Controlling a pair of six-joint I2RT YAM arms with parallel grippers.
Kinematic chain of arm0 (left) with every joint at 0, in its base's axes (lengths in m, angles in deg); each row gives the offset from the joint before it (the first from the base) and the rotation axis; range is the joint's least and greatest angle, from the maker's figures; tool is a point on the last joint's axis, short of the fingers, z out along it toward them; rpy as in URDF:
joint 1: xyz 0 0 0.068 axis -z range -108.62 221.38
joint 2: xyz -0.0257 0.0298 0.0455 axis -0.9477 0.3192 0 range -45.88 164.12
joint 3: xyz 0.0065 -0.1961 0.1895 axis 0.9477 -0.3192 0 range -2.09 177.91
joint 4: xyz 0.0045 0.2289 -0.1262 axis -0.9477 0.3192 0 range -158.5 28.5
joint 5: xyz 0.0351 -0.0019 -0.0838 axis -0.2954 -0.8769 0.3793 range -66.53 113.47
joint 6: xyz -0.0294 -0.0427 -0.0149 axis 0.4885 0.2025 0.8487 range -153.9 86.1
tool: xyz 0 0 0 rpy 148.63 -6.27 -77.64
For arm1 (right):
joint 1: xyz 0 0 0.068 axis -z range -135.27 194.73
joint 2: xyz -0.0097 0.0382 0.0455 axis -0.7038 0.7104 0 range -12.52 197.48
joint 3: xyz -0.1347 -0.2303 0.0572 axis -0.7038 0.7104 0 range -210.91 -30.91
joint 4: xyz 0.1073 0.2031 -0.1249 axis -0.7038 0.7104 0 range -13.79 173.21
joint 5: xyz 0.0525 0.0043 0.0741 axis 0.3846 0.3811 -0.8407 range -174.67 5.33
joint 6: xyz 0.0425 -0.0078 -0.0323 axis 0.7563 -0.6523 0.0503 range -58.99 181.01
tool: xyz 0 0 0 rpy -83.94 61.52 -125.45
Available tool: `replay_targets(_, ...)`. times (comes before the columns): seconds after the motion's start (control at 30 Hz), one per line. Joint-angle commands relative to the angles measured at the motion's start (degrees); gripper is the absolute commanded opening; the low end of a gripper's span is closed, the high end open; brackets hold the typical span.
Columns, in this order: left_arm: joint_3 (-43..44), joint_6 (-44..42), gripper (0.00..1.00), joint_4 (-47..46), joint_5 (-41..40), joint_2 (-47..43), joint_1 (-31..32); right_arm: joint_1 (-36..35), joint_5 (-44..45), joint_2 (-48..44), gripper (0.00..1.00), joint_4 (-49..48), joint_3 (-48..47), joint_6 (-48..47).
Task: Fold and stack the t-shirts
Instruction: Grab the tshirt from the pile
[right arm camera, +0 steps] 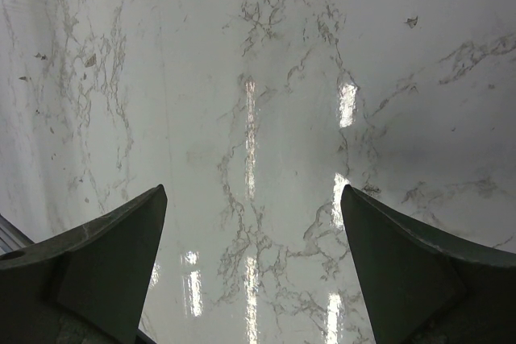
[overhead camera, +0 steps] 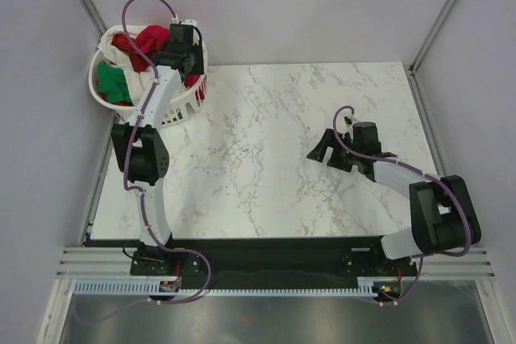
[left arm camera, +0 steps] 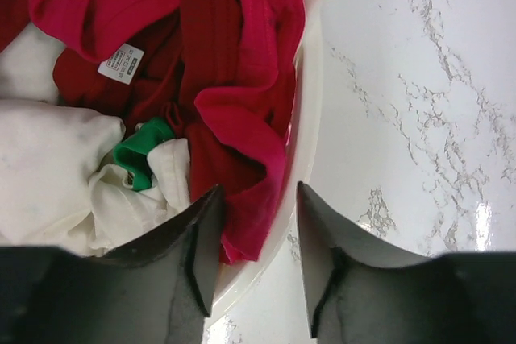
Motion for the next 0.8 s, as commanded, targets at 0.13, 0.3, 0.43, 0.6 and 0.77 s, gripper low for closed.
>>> replay_targets(0.13,-0.5,-2.9,0.16,-0.5,-0.3,0.7,-0.2,-0.2,-0.7,0.4,0.98,-1.3,-2.1,-0.6)
replay_targets(0.3,-0.3,-3.1,0.02,-0.5,1.1,0.5,-0.2,-0.3,-0.9,0.6,0.98,-1.3,-2.3,-0.7)
replay_targets(0.43,3.8,-1.7,0.02,0.2,3.4,-3.7,-0.2,-0.3,-0.9,0.9,0.98,-1.3,-2.4,-0.7)
replay_targets(0.6,23.7,3.1,0.02,7.0,5.4,-6.4,-0.2,-0.2,-1.3,1.0,0.98,-1.7,-2.2,-0.6)
replay_targets(0.77,33.0,7.5,0.02,-3.4,9.9,-15.3,-0.3,-0.3,-1.3,1.1,0.98,-1.8,-2.4,-0.6)
